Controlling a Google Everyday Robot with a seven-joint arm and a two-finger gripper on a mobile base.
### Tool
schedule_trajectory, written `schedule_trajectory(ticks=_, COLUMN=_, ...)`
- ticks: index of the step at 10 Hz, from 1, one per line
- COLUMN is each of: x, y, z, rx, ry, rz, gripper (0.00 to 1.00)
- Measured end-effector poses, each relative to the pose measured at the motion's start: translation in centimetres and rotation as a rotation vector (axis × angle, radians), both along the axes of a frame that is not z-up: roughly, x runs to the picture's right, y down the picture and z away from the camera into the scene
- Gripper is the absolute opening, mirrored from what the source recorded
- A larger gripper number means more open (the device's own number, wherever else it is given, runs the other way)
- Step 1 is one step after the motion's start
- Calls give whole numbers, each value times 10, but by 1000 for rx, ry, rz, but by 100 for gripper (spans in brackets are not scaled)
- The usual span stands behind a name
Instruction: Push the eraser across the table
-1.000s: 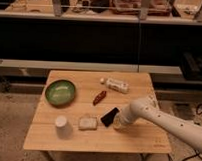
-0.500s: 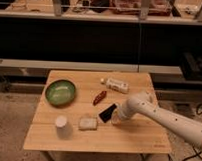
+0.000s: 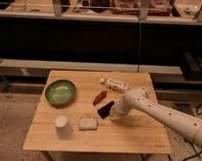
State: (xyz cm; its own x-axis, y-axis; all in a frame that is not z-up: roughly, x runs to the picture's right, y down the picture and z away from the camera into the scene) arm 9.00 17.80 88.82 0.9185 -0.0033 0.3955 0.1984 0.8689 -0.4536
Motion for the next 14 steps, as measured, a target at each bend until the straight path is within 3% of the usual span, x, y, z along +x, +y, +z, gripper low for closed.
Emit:
schedule_trajectory(ticks=5, x=-14, y=-32, z=21, rx=29, ry=10, rz=-41, gripper=0)
schedule_trajectory(ticks=10, x=-34, y=-78, z=58, rx=100, ry=24, rz=-119, gripper=0)
schedule_trajectory(ticks=14, x=-69, y=-103, z=78, rx=151, ry=-15, rz=-143, gripper=0)
